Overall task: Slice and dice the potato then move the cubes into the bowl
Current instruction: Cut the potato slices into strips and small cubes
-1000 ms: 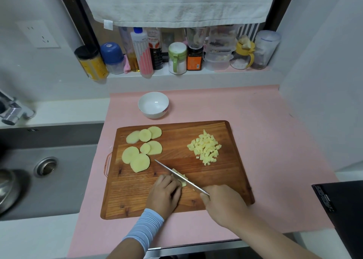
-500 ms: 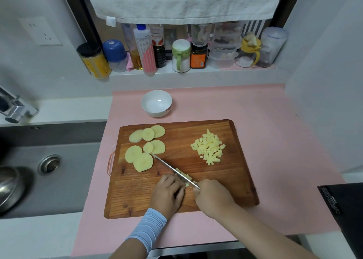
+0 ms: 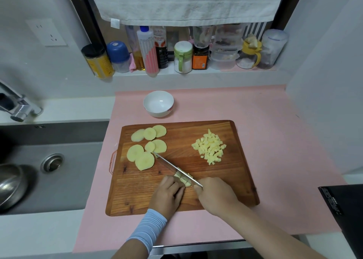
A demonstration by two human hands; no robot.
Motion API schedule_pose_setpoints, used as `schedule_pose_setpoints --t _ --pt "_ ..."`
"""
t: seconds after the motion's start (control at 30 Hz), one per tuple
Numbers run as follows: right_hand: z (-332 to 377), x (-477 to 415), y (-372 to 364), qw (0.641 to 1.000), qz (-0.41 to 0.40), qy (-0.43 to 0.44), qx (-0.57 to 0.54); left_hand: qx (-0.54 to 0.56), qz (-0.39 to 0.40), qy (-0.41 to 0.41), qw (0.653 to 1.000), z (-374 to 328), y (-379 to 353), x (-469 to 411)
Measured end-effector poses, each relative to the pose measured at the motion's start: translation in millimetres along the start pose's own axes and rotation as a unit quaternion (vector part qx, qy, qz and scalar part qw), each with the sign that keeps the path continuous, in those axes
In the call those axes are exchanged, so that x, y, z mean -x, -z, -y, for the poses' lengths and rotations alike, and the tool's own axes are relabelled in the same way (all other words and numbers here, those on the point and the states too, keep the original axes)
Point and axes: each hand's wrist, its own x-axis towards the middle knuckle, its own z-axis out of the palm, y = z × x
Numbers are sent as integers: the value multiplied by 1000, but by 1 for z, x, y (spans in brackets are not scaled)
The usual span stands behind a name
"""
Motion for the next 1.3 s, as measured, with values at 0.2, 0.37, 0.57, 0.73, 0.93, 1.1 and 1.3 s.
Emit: schedule_pose_setpoints --t 0.2,0.37,0.57,0.73,0.93,1.1,1.3 --pt "-5 18 -2 1000 -20 13 3 -7 -8 6 1000 -2 1 -2" --pt "-13 26 -4 1000 -9 -2 -5 5 -16 5 1000 -1 1 -1" --pt "-14 25 -6 1000 5 -26 -14 23 -19 13 999 0 2 -1" --pt "-7 10 -12 997 29 -48 -47 39 -16 25 999 3 0 -1" --pt "5 -9 -8 996 43 -59 -46 43 -12 37 998 3 1 0" --pt "2 -16 3 992 65 -73 -75 23 -51 144 988 -2 9 -4" --pt "-1 -15 10 997 47 -48 -37 33 -14 141 989 5 6 -9"
